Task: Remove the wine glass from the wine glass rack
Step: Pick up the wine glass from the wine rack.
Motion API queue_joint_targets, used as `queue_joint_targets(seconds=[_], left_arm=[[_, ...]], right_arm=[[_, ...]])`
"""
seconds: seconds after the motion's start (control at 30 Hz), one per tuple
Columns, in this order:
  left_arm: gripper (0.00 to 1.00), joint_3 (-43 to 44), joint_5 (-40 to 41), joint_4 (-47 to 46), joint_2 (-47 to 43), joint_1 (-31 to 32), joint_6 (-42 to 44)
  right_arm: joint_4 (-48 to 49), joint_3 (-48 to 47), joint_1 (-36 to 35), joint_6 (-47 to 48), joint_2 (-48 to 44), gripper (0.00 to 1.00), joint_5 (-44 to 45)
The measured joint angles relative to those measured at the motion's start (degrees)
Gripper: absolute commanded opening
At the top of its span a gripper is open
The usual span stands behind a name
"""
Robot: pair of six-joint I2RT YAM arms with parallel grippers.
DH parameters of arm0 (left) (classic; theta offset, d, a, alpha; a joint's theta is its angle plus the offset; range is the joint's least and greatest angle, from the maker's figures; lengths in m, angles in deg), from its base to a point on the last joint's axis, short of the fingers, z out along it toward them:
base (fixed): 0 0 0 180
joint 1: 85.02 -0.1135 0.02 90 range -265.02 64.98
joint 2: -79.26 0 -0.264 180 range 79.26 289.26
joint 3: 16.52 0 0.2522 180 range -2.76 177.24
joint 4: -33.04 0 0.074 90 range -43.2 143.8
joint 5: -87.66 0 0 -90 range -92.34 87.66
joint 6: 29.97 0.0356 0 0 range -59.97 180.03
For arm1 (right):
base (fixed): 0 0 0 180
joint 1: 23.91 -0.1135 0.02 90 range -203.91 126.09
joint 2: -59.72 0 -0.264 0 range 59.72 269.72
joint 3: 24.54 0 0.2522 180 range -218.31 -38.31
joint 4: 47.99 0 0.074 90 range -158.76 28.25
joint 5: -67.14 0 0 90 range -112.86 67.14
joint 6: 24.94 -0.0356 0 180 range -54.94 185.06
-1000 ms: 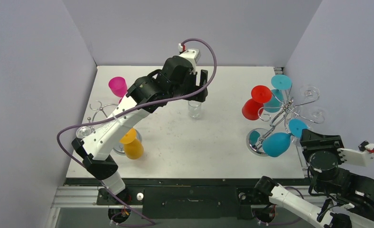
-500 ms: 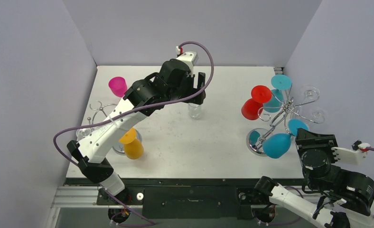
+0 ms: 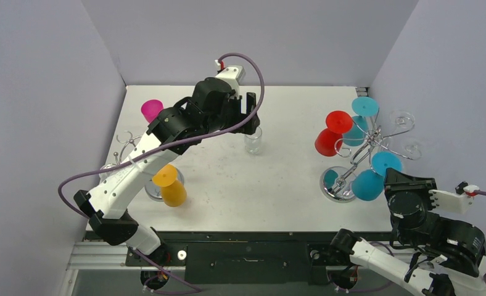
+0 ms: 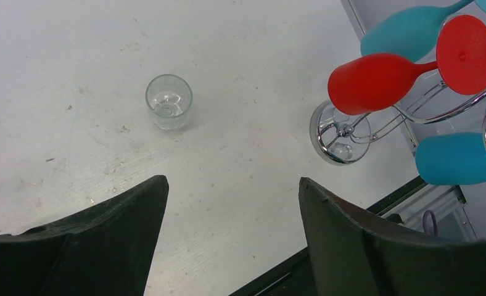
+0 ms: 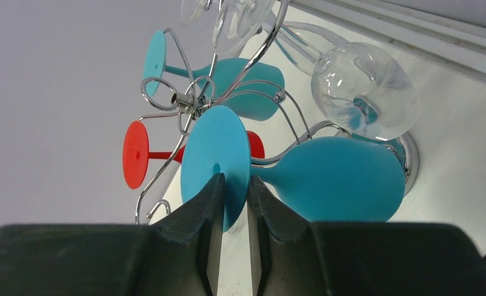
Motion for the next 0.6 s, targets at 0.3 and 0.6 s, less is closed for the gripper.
queue_joint_targets(seconds=[0.3,0.6], left_arm=[[0.75,-1.09,-1.05,-1.31,-0.55,-0.85,-0.02],[0.75,-1.09,-1.75,-1.66,-0.55,-0.87,-0.24]], right_arm=[[-0.46,-2.64,0.0,-1.09,1.38,0.0,0.46],[-0.92,-3.41,0.0,-1.09,1.38,0.0,0.09]])
